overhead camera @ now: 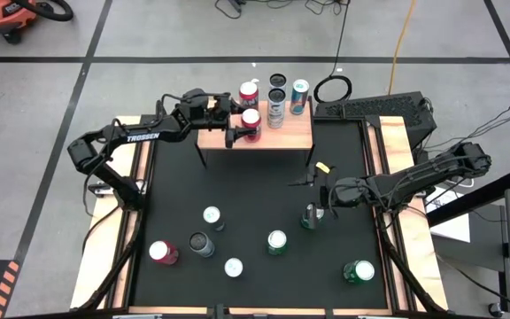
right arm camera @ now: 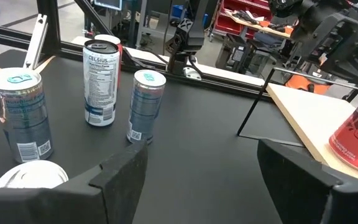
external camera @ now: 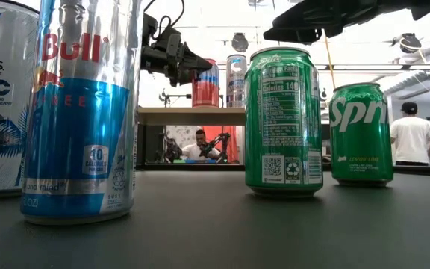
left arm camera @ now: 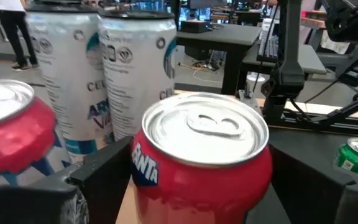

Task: Place canned beverage on shelf
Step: Put the right orange soda can on the shelf aligned with the other orange soda can

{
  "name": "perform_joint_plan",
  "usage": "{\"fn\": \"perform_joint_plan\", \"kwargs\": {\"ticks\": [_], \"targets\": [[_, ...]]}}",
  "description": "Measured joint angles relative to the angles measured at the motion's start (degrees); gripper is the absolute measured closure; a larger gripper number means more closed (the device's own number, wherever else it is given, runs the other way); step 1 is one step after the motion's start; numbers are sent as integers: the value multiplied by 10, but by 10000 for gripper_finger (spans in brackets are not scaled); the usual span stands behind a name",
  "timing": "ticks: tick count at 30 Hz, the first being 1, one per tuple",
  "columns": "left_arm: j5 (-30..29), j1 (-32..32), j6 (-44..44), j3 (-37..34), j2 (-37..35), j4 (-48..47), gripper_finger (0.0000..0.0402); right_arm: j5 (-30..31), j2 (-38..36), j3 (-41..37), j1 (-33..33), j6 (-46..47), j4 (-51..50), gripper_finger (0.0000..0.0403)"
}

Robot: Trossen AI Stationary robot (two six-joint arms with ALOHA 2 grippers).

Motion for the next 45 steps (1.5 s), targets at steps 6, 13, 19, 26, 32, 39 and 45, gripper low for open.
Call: {"fn": "perform_joint_plan", "kwargs": {"ticks": [6, 13, 19, 26, 32, 39, 45], "targets": [[2, 2, 3, 0, -4, -34, 49, 0, 0, 0, 0, 1, -1, 122], [3, 16, 19, 0, -41, -102, 49, -2, 0, 0, 0, 9, -4, 122], [-4, 21, 34, 0, -87, -174, 49, -2, 0, 0, 0, 9, -5, 122], [-20, 10, 43, 0, -161, -257, 49, -2, 0, 0, 0, 11, -7, 122], [-84, -69, 49, 0, -216, -302, 50, -2, 0, 0, 0, 6, -7, 122], [-192, -189, 45, 0, -198, -295, 95, -1, 0, 0, 0, 4, -6, 122], [-266, -230, 48, 0, -134, -260, 145, -1, 0, 0, 0, 3, -5, 122]]}}
